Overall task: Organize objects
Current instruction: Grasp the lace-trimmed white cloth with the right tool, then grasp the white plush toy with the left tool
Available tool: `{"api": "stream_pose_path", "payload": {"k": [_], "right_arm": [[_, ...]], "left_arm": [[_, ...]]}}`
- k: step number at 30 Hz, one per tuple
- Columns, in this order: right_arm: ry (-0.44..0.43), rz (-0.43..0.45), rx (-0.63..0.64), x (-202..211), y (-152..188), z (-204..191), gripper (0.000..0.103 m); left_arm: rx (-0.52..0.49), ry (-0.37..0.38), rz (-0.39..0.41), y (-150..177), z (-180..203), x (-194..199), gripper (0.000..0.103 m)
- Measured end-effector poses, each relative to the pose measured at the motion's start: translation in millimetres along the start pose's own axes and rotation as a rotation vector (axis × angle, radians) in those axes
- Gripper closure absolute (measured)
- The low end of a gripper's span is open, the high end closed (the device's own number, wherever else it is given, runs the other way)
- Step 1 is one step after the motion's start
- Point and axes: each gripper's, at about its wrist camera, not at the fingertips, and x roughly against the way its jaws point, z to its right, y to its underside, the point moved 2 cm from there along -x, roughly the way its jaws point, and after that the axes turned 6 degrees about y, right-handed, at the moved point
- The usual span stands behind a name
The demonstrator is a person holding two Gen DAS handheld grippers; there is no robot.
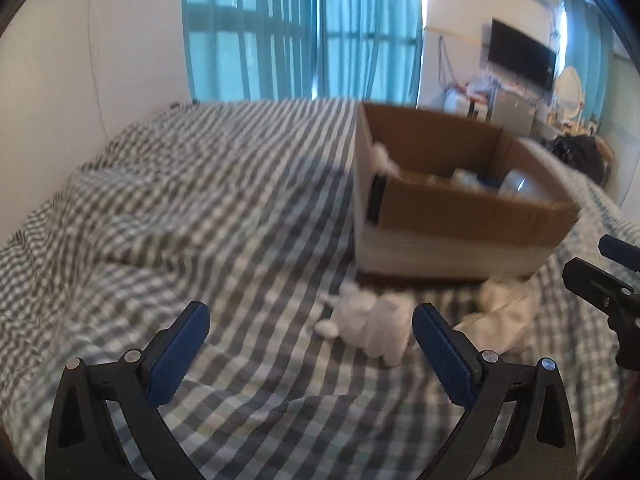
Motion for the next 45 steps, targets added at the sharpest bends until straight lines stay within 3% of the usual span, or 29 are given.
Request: {"api": "stream_pose_path", "payload": {"k": [4, 5, 6, 10, 12, 15, 23, 27, 30, 31, 32, 37, 45], "right_arm": [[-0.038, -0.074, 0.032, -37.0, 15.1, -15.3, 0.001], [-0.046, -0.101, 0.040, -47.1, 19.3, -18.4, 0.006], [-0.067, -0.147, 0.046, -61.8, 26.2, -21.6, 0.018], [-0.113, -0.215, 0.043, -81.1, 41.8, -24.6, 0.047], [-0.154, -0.222, 0.044, -78.3, 44.4, -25.8, 0.077], [-0.135, -0.202, 0.088, -66.2, 48.1, -27.8, 0.085], [-0.106, -0.180, 0.024, -46.6, 53.6, -5.3, 0.086], [-0.100, -0.182, 0.000, -50.6, 48.4, -0.1, 0.086], [-0.102, -0.184, -0.004, -52.3, 45.4, 2.2, 0.086], [-0.101, -0.184, -0.003, -52.7, 45.6, 1.2, 0.086], [-0.100, -0.183, -0.002, -52.7, 45.9, 0.8, 0.086], [-0.076, -0.171, 0.016, -44.9, 48.3, 1.8, 0.087], [-0.046, -0.123, 0.009, -0.7, 51.1, 6.7, 0.088]], "left_arm": [[-0.010, -0.024, -0.046, 10.1, -2.4, -15.1, 0.000], [-0.005, -0.016, -0.051, 11.0, -2.9, -16.2, 0.000], [0.001, -0.008, -0.051, 11.8, -3.1, -16.5, 0.000], [-0.008, 0.007, -0.058, 13.5, 1.3, -19.2, 0.000], [-0.019, 0.024, -0.063, 14.0, 7.4, -20.2, 0.000], [-0.038, 0.047, -0.069, 13.0, 18.8, -21.5, 0.000], [-0.031, 0.081, -0.085, 1.5, 38.8, -47.9, 0.000], [-0.003, 0.099, -0.138, 0.3, 40.8, -74.3, 0.000], [-0.004, 0.098, -0.158, 3.9, 41.0, -82.4, 0.011], [-0.011, 0.104, -0.151, 4.3, 42.3, -80.7, 0.020], [-0.020, 0.112, -0.144, 4.5, 44.0, -78.4, 0.022], [-0.072, 0.133, -0.143, 10.6, 53.8, -61.5, 0.022], [-0.040, 0.174, -0.122, 22.6, 58.1, -10.8, 0.022]]}}
